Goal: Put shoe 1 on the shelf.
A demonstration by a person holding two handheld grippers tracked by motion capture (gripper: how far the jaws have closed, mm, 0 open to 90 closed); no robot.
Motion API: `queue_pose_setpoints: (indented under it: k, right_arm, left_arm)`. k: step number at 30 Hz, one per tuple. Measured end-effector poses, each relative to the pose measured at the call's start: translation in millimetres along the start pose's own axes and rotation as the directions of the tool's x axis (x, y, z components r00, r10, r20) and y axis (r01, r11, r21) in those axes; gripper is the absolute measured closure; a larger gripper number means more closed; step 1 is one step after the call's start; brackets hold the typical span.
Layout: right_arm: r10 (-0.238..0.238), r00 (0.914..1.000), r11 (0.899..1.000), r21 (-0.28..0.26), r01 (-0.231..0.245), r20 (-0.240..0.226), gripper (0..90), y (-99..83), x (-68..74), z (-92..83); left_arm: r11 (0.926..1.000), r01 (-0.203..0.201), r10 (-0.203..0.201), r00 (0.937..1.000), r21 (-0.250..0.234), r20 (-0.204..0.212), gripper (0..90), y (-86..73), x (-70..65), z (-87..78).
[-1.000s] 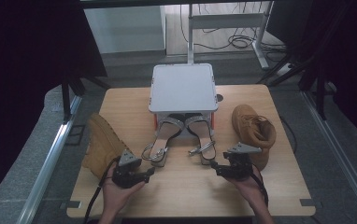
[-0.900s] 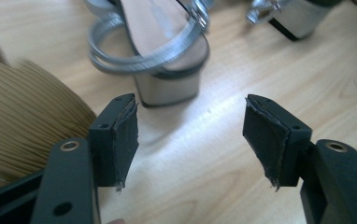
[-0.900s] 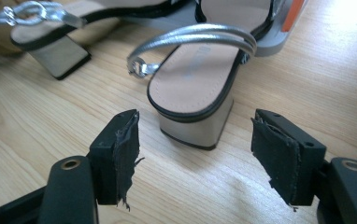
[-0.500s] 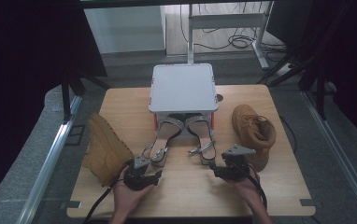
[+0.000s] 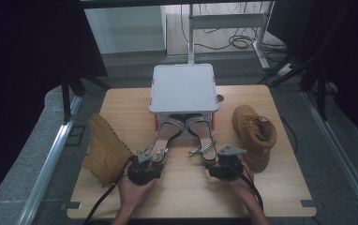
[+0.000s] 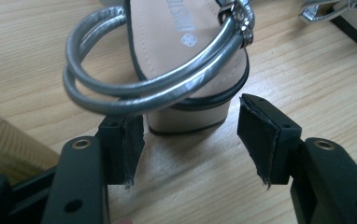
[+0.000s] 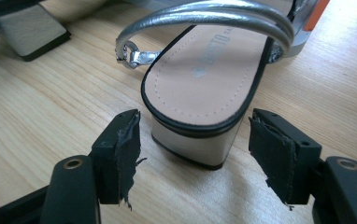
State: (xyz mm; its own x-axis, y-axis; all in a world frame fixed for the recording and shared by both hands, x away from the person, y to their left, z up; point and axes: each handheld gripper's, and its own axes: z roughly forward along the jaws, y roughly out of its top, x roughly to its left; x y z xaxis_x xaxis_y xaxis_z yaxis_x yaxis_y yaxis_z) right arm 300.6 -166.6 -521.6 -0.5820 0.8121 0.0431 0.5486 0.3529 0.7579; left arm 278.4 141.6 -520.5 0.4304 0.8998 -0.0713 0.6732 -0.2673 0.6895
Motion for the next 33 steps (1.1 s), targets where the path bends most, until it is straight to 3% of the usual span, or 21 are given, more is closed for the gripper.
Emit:
queue_pose_setpoints:
  k: [15, 27, 33]
  right_arm:
    - [-0.014, 0.9990, 1.000, -0.004, 0.014, 0.042, 39.5, 1.9, 4.6, 9.1]
    - [0.004, 0.9998, 1.000, -0.020, -0.003, 0.022, 40.4, 5.6, 14.0, 15.6]
    - [0.003, 0.9999, 1.000, -0.029, -0.003, 0.017, 40.4, 4.5, 15.4, 16.6]
  left_arm:
    - [0.9998, 0.014, -0.014, 0.9998, -0.013, -0.011, 45.0, 2.9, -3.9, 5.5]
    - [0.9995, 0.015, -0.014, 0.9990, -0.028, 0.041, 47.8, 13.0, -17.1, 16.0]
    - [0.9993, 0.005, -0.003, 0.9980, -0.037, 0.063, 41.1, 13.2, -18.1, 18.6]
